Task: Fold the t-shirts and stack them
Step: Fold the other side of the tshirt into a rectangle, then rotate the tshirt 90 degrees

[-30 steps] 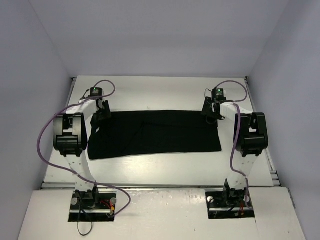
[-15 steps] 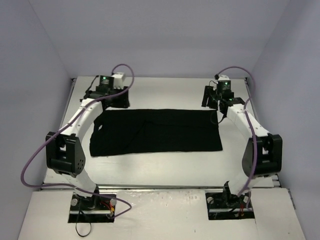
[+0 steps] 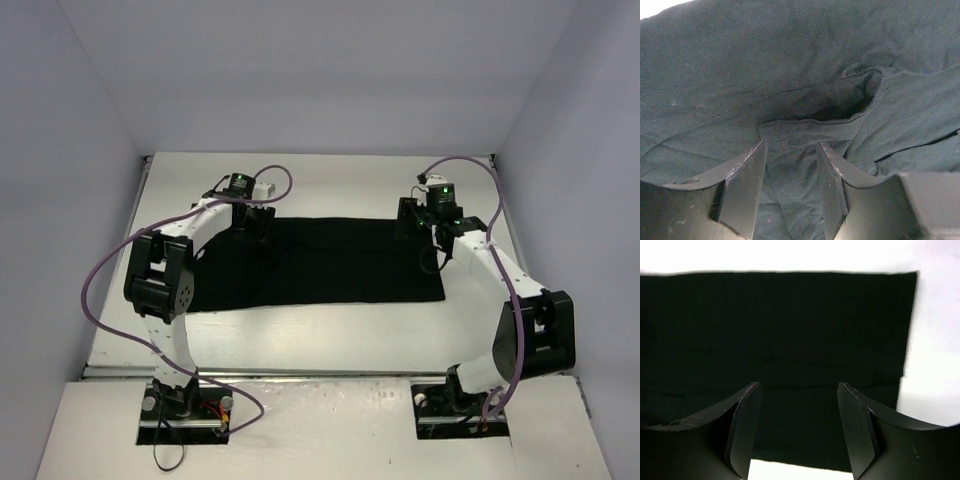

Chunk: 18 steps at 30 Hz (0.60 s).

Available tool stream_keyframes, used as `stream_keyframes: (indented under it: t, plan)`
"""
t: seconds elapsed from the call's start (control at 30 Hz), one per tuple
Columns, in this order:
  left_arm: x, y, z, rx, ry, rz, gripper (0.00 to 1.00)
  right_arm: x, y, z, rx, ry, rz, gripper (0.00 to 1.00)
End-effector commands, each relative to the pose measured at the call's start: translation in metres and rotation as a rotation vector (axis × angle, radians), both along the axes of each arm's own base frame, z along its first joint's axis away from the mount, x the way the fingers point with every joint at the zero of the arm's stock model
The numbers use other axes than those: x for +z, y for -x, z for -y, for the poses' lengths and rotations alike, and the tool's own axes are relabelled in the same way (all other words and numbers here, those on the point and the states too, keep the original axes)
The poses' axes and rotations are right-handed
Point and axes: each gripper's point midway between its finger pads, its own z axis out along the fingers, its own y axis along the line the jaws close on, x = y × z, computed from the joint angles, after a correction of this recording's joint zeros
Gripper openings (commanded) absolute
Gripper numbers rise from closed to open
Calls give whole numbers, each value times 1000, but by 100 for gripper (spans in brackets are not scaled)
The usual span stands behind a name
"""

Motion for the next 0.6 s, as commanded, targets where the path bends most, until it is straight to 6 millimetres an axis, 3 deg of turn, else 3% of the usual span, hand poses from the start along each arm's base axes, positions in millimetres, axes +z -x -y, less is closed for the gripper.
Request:
stream_keyframes:
  t: [0.0,0.27,0.47,0.57]
  plan:
    - [13,-14,-2,-1,-9,62,41,21,3,-11,22,-33,70,60]
    - [-10,-8,-8,26,-43,7,42,23,10,-12,22,-37,76,60]
    - [-16,-8,-8,25,-52,-3,41,22,13,-14,24,-45,74,60]
    - [-8,-7,-7,26,-37,7,31,24,14,-14,18,-45,79,60]
